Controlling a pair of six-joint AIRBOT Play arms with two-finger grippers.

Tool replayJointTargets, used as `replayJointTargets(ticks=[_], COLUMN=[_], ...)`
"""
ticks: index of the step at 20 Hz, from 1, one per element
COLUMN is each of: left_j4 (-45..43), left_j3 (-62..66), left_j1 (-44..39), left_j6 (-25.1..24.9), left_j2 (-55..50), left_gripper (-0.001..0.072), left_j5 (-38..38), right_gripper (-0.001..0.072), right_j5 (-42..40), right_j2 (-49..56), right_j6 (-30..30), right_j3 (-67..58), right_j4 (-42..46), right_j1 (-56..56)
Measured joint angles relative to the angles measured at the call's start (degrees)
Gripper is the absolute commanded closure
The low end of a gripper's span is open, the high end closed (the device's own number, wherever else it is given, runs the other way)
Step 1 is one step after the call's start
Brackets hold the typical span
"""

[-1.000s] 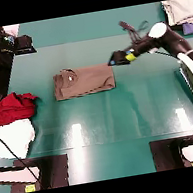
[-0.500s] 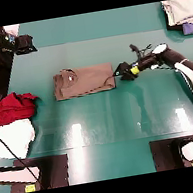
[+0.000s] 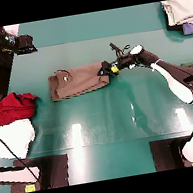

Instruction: Fold the shirts.

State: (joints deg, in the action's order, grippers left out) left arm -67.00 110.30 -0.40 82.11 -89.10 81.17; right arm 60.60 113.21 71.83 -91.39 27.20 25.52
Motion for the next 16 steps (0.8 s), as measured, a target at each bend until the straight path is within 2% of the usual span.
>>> replayJointTargets(ticks=[3, 7, 13, 16], left_j4=[0.83, 2.08, 2.60, 2.64], left_j3=[0.00, 0.00, -0.02, -0.02], left_j1=[0.00, -1.20, -7.02, -9.81], left_j6=[0.00, 0.00, 0.00, 0.00], left_j2=[0.00, 0.00, 0.00, 0.00], left_gripper=[0.0686, 0.0686, 0.0685, 0.0685], left_j5=[0.87, 1.73, -1.25, -3.67], right_gripper=[0.0691, 0.0692, 0.0691, 0.0691], right_j5=[-1.64, -4.26, -6.40, -6.86], right_j2=[-2.95, -14.56, -36.22, -43.50], right_j6=[2.40, 5.60, 6.95, 6.84], right_j3=[0.61, 9.42, 25.77, 30.47], right_j4=[3.67, 10.75, 14.38, 14.84], right_j1=[-1.27, -8.74, -31.08, -43.15])
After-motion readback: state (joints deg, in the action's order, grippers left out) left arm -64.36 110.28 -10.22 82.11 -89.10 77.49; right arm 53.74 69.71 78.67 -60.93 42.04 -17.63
